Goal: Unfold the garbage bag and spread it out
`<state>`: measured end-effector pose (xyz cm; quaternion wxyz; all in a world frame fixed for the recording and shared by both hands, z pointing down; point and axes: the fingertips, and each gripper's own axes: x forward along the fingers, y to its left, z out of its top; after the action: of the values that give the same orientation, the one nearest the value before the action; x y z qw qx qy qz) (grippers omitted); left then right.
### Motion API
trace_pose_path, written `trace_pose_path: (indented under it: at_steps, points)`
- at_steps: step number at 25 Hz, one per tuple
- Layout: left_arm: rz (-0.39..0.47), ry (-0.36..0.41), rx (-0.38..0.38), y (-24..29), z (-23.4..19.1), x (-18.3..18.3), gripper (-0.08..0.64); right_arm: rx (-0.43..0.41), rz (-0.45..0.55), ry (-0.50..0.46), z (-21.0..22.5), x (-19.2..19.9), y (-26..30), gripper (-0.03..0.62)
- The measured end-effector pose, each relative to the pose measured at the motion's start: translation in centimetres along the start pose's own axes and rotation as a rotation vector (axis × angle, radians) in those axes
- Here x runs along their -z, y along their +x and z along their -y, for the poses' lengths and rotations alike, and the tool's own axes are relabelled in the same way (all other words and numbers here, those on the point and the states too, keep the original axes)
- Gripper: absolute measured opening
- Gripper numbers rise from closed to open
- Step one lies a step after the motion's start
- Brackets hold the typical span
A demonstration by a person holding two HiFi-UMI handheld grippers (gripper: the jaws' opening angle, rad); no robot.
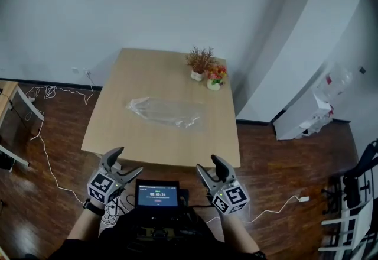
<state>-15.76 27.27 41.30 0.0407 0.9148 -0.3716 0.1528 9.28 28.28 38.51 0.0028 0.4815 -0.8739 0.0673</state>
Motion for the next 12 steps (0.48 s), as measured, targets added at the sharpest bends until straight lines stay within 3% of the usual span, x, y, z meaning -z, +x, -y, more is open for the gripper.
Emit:
trace_pose_path:
  at_steps: [12]
  points:
    - [0.016, 0.048, 0.039, -0.21, 0.08, 0.41, 0.402, 0.032, 0.004, -0.01, -0.93, -0.27, -0.85, 0.275]
